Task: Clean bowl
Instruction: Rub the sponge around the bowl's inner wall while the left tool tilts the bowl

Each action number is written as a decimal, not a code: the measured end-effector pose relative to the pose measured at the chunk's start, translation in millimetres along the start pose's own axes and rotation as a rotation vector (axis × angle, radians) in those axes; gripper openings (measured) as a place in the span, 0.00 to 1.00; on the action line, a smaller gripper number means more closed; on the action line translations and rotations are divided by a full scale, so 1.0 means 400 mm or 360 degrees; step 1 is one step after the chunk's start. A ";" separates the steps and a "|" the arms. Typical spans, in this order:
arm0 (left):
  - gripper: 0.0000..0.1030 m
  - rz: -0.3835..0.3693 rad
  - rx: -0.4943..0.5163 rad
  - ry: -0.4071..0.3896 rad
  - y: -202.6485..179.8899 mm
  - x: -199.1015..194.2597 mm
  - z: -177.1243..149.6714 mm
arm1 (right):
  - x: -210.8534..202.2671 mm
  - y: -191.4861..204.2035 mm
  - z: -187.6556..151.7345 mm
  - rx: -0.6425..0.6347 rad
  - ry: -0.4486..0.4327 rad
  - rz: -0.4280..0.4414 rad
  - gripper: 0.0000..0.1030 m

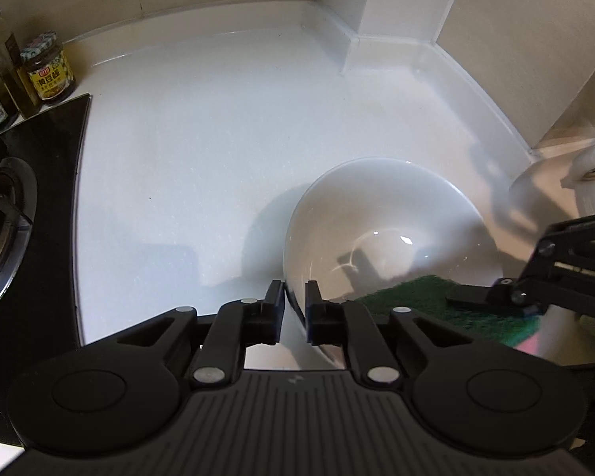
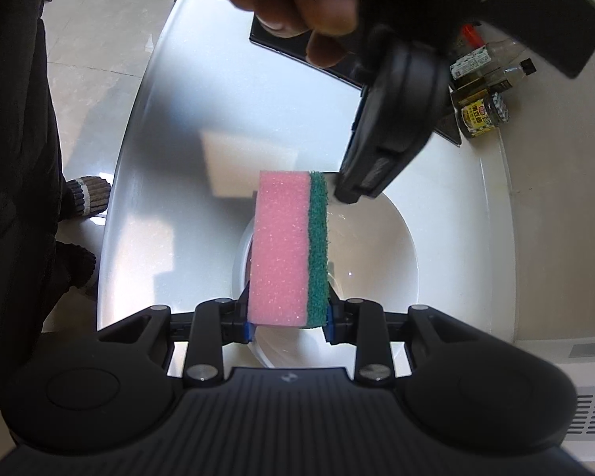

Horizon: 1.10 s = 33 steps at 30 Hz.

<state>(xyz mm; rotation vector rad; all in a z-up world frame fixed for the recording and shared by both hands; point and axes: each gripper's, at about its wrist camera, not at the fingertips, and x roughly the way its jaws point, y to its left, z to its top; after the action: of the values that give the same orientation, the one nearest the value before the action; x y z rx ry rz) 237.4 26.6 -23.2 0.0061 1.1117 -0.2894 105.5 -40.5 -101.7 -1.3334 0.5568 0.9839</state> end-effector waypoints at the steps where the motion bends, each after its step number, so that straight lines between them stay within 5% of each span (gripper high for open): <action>1: 0.07 -0.0007 0.0031 0.0000 0.004 0.007 0.011 | -0.012 -0.002 -0.010 0.0003 0.0000 0.0000 0.26; 7: 0.06 0.0024 0.0125 0.0021 -0.002 0.034 0.077 | -0.003 -0.001 -0.003 0.0008 -0.0003 -0.0008 0.26; 13: 0.07 0.0031 -0.0038 -0.0008 0.009 -0.014 -0.001 | -0.002 -0.003 -0.007 0.0034 -0.0006 -0.0007 0.26; 33: 0.03 0.0065 0.0095 -0.0063 0.002 0.015 0.044 | -0.055 -0.001 -0.041 0.0142 -0.0057 -0.0069 0.26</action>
<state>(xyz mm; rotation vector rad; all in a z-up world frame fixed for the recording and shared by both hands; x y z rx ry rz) 255.4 23.3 -20.7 0.0755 1.0621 -0.2850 97.8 -62.0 -86.7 -1.2415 0.5363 0.9350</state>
